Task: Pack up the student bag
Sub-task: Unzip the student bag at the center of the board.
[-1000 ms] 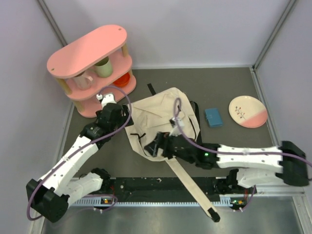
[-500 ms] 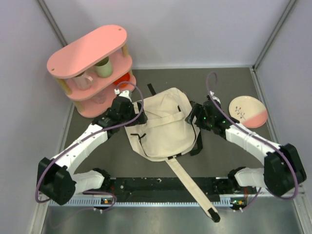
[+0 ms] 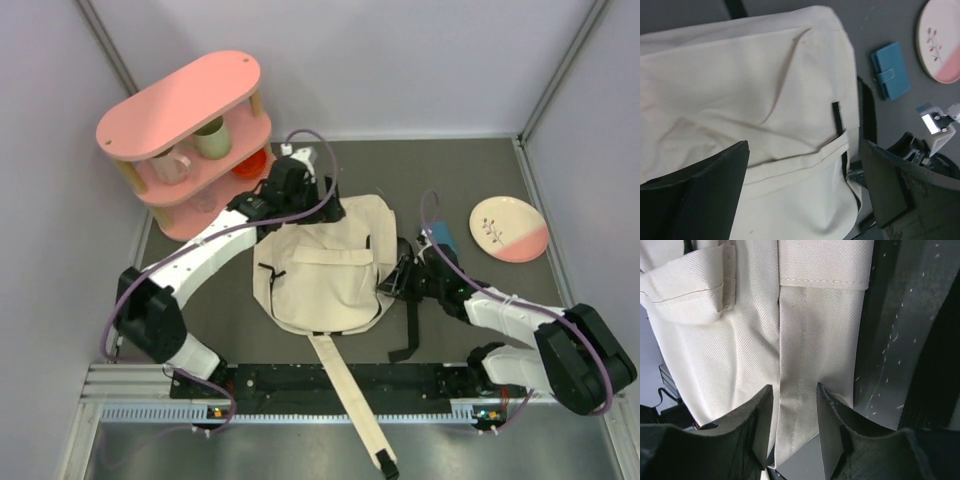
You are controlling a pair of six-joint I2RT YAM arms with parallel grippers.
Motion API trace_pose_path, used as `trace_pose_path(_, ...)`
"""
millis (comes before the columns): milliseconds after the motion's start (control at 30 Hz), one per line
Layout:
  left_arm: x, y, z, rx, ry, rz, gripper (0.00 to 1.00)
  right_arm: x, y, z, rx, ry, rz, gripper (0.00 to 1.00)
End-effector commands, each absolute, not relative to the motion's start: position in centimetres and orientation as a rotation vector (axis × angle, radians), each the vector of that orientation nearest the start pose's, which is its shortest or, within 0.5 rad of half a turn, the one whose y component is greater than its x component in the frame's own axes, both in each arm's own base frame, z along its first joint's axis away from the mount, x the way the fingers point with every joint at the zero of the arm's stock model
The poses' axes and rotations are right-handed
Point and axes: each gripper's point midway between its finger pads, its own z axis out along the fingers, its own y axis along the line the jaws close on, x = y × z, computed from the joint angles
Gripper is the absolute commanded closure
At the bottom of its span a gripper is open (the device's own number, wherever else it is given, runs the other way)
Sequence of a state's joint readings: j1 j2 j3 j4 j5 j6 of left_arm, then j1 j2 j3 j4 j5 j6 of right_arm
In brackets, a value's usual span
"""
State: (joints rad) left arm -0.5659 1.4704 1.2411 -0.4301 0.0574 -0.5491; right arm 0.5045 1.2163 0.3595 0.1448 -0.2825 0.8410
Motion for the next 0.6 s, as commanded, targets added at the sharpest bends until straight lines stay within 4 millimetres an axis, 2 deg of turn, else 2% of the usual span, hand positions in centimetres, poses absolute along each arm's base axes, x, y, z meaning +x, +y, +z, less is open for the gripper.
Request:
trace_pose_path(0, 34.6, -30.5, 20.8, 0.180, 2.321, -0.644, 0.07, 22.6, 21.6, 6.4, 0.256, 2.347, 1.016, 0.55)
trace_pose_path(33, 33.7, -32.0, 20.7, 0.240, 2.321, -0.650, 0.07, 22.8, 21.5, 6.7, 0.256, 2.339, 1.008, 0.55)
trace_pose_path(67, 34.2, -32.5, 21.3, 0.243, 2.297, -0.617, 0.08, 22.8, 20.9, 6.4, 0.279, 2.356, 0.964, 0.55)
trace_pose_path(100, 34.3, -32.9, 20.1, 0.263, 2.320, -0.575, 0.08, 22.9, 20.7, 6.7, 0.300, 2.343, 0.954, 0.54)
trace_pose_path(167, 34.0, -34.2, 19.9, 0.292, 2.327, -0.570, 0.09, 23.3, 19.5, 6.6, 0.363, 2.326, 0.878, 0.52)
trace_pose_path(200, 34.1, -34.7, 18.5, 0.301, 2.359, -0.553, 0.11, 23.1, 18.9, 6.9, 0.397, 2.317, 0.858, 0.52)
trace_pose_path(267, 34.0, -35.3, 17.9, 0.308, 2.377, -0.516, 0.13, 23.0, 17.2, 6.3, 0.468, 2.300, 0.772, 0.51)
trace_pose_path(300, 34.1, -35.4, 16.9, 0.309, 2.393, -0.481, 0.17, 22.9, 16.5, 7.1, 0.498, 2.260, 0.765, 0.51)
trace_pose_path(367, 34.0, -35.7, 16.5, 0.310, 2.399, -0.439, 0.21, 22.7, 15.5, 7.1, 0.531, 2.220, 0.741, 0.49)
trace_pose_path(500, 34.4, -36.0, 14.7, 0.285, 2.436, -0.375, 0.23, 22.3, 14.8, 8.1, 0.538, 2.163, 0.751, 0.48)
trace_pose_path(567, 34.5, -36.2, 14.7, 0.288, 2.440, -0.338, 0.27, 22.1, 14.6, 8.3, 0.530, 2.159, 0.746, 0.48)
